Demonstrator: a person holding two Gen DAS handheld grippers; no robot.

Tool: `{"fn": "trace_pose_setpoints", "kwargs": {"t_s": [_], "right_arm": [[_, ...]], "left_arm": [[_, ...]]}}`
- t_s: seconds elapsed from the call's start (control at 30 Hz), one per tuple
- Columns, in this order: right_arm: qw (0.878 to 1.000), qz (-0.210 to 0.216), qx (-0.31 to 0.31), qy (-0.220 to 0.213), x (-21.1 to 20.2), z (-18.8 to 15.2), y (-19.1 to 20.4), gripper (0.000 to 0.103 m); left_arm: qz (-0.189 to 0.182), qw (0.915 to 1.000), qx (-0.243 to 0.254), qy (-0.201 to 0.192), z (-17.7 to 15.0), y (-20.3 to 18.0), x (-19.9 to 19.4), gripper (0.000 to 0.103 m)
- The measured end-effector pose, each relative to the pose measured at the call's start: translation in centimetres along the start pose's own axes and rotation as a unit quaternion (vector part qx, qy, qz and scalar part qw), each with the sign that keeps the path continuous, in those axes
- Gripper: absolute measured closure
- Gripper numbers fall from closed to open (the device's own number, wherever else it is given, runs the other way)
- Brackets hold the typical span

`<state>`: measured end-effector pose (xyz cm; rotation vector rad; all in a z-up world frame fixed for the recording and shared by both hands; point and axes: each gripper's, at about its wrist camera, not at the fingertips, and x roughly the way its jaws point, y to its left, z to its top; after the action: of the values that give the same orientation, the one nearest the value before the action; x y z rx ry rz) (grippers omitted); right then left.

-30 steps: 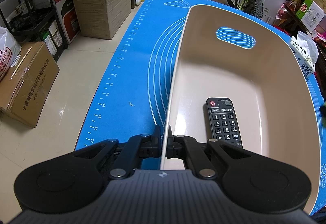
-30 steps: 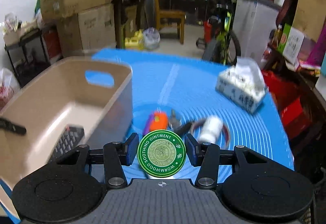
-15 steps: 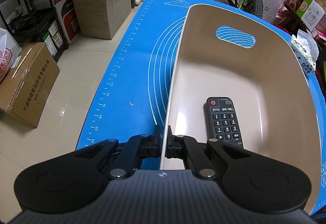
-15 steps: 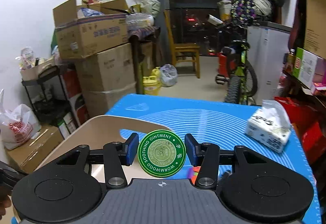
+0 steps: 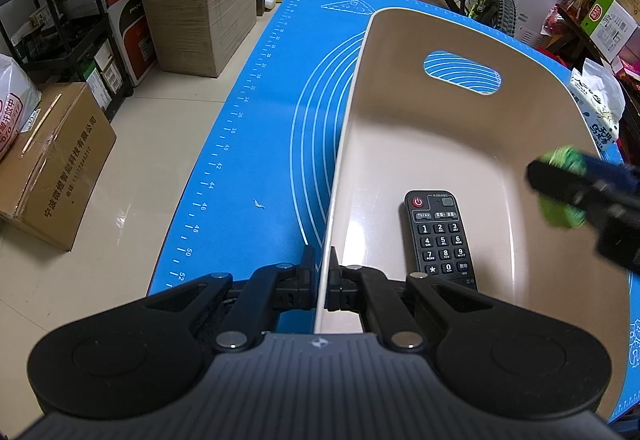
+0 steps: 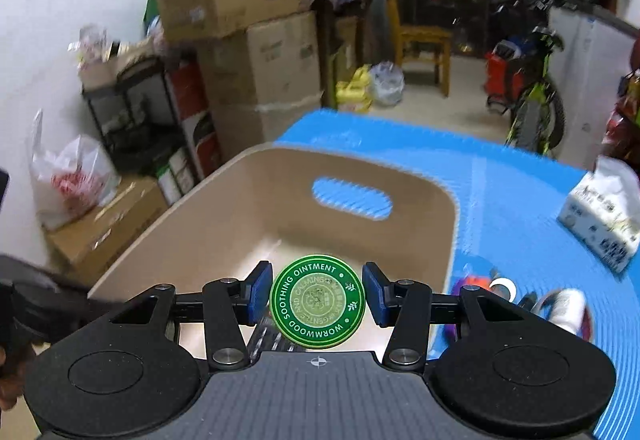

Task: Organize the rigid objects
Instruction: 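Carry the tin with the right gripper into the bin beside the remote and release, then move the right gripper back to the white USB charger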

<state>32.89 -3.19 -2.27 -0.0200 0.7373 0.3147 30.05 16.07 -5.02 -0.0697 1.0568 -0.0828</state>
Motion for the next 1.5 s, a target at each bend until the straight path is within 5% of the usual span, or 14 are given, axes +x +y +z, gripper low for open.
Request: {"fn": "trace_pose_setpoints", "kwargs": {"t_s": [0.4, 0.57, 0.8, 0.9, 1.27, 1.5], "right_arm": [[0.994, 0.017, -0.047, 0.101, 2.6, -2.1, 2.7, 0.048], [0.993, 0.024, -0.047, 0.108, 2.7, -2.2, 2.9, 0.042], [0.996, 0.054, -0.023, 0.069, 0.8, -1.6, 1.6, 0.031], [0.998, 0.039, -0.012, 0.039, -0.5, -1.3, 0.8, 0.013], [0.996, -0.008, 0.072, -0.05, -5.1, -0.2, -6.0, 0.01], [0.991, -0.054, 0.102, -0.06, -5.4, -1.3, -10.5, 0.009]], "left_arm": [[0.0, 1.0, 0.0, 0.0, 0.0, 0.0, 0.0, 0.098], [0.0, 1.0, 0.001, 0.0, 0.0, 0.0, 0.0, 0.098], [0.0, 1.0, 0.0, 0.001, 0.0, 0.0, 0.0, 0.098], [-0.001, 1.0, 0.0, 0.0, 0.0, 0.0, 0.0, 0.098], [0.002, 1.0, 0.002, 0.001, 0.0, -0.1, 0.0, 0.098], [0.004, 1.0, 0.002, 0.001, 0.0, -0.1, 0.0, 0.098]]}}
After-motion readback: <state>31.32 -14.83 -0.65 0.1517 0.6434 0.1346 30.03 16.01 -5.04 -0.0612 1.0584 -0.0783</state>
